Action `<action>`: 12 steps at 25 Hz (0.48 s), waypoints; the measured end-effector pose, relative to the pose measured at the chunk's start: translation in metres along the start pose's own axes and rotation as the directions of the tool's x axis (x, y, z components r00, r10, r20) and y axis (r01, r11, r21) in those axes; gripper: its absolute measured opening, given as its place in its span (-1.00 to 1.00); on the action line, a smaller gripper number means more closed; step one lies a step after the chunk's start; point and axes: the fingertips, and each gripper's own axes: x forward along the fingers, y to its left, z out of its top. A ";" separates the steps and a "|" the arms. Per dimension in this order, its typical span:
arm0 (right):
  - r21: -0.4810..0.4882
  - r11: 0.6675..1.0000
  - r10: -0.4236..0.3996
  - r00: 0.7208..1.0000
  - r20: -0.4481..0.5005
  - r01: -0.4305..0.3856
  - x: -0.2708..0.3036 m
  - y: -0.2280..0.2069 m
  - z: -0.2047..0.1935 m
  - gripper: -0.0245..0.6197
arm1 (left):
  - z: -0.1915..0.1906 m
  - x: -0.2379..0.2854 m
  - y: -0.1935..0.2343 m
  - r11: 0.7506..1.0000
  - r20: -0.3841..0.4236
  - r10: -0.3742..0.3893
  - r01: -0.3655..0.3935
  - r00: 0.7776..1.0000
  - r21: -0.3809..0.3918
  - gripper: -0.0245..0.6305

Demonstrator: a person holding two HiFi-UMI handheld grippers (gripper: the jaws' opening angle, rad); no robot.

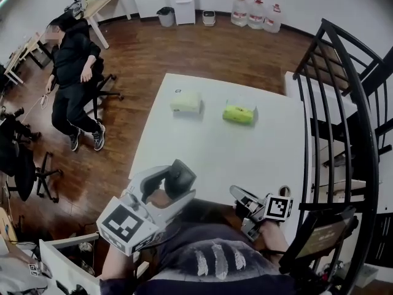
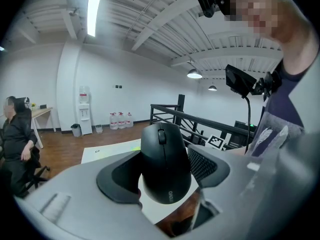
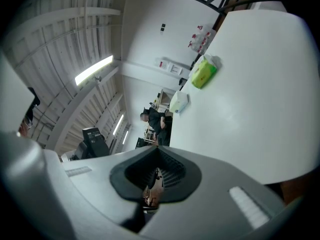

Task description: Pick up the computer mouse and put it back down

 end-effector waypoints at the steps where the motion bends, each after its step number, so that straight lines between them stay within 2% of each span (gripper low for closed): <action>1: 0.001 1.000 0.001 1.000 0.004 -0.001 0.003 0.001 0.000 -0.91 | -0.002 -0.002 0.004 1.000 0.002 0.005 -0.005 1.000 -0.001 0.01; 7: -0.022 1.000 -0.007 1.000 0.000 0.007 0.017 0.003 0.003 -0.91 | -0.007 -0.004 0.018 1.000 0.018 0.001 -0.001 1.000 -0.007 0.01; 12: -0.039 0.999 -0.016 1.000 0.017 0.016 0.047 0.015 0.016 -0.91 | -0.009 -0.007 0.049 1.000 0.029 -0.019 0.019 0.999 -0.006 0.01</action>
